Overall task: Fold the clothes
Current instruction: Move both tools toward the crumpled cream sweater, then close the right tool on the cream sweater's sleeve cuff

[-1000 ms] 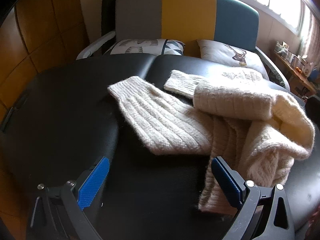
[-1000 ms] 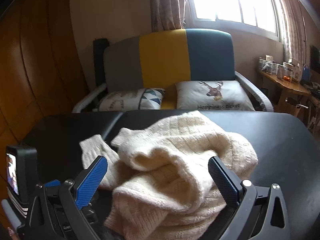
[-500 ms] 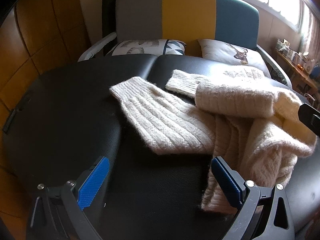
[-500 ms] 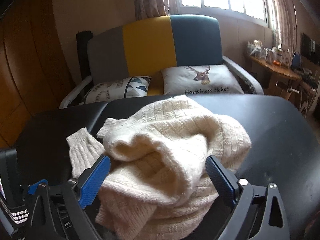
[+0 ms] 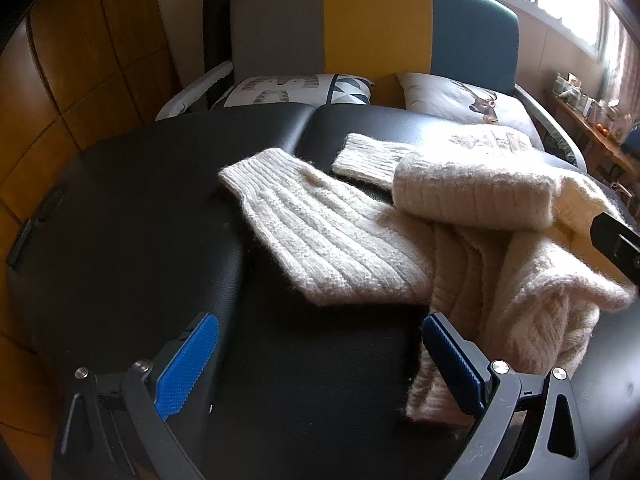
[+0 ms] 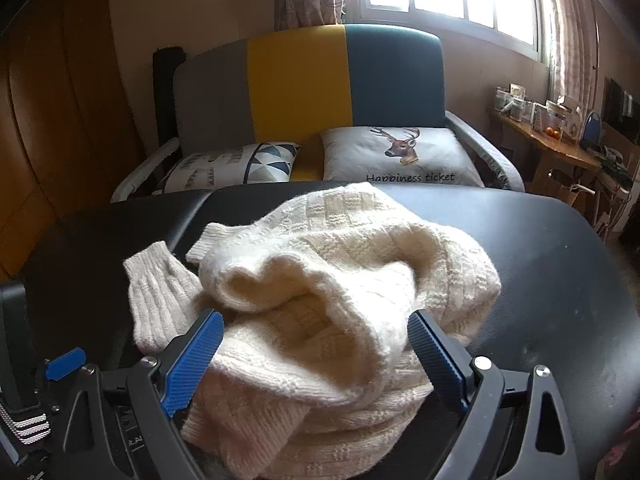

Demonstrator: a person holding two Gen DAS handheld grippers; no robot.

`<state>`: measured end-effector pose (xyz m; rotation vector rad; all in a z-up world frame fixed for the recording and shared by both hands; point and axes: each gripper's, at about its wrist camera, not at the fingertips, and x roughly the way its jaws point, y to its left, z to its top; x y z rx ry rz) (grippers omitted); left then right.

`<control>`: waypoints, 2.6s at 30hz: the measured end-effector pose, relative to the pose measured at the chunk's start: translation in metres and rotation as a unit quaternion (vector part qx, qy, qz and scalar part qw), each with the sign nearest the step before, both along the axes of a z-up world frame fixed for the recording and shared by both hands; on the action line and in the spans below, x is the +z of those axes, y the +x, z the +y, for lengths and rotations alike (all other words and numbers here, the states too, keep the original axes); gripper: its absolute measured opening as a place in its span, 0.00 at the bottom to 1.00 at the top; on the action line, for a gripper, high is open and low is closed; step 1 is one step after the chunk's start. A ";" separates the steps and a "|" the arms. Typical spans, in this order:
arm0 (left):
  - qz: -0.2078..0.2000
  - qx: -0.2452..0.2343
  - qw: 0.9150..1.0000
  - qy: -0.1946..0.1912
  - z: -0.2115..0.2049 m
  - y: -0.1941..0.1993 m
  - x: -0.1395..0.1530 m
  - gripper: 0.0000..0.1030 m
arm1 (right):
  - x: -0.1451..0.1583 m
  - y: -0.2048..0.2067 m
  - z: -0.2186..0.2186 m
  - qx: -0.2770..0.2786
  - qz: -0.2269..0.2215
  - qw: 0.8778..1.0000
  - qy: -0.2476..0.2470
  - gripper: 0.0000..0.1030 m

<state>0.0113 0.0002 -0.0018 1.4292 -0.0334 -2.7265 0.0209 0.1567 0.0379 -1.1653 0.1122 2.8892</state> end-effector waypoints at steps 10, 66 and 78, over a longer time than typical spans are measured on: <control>-0.003 -0.003 1.000 -0.003 0.001 -0.001 -0.001 1.00 | -0.002 -0.001 -0.001 -0.001 -0.003 1.000 0.007 0.88; -0.059 0.060 0.995 -0.058 -0.028 -0.066 -0.031 1.00 | -0.001 -0.082 -0.077 0.120 0.014 0.972 0.203 0.81; -0.073 0.065 0.993 -0.061 -0.030 -0.081 -0.043 1.00 | -0.061 -0.109 -0.090 0.176 -0.116 0.953 0.218 0.57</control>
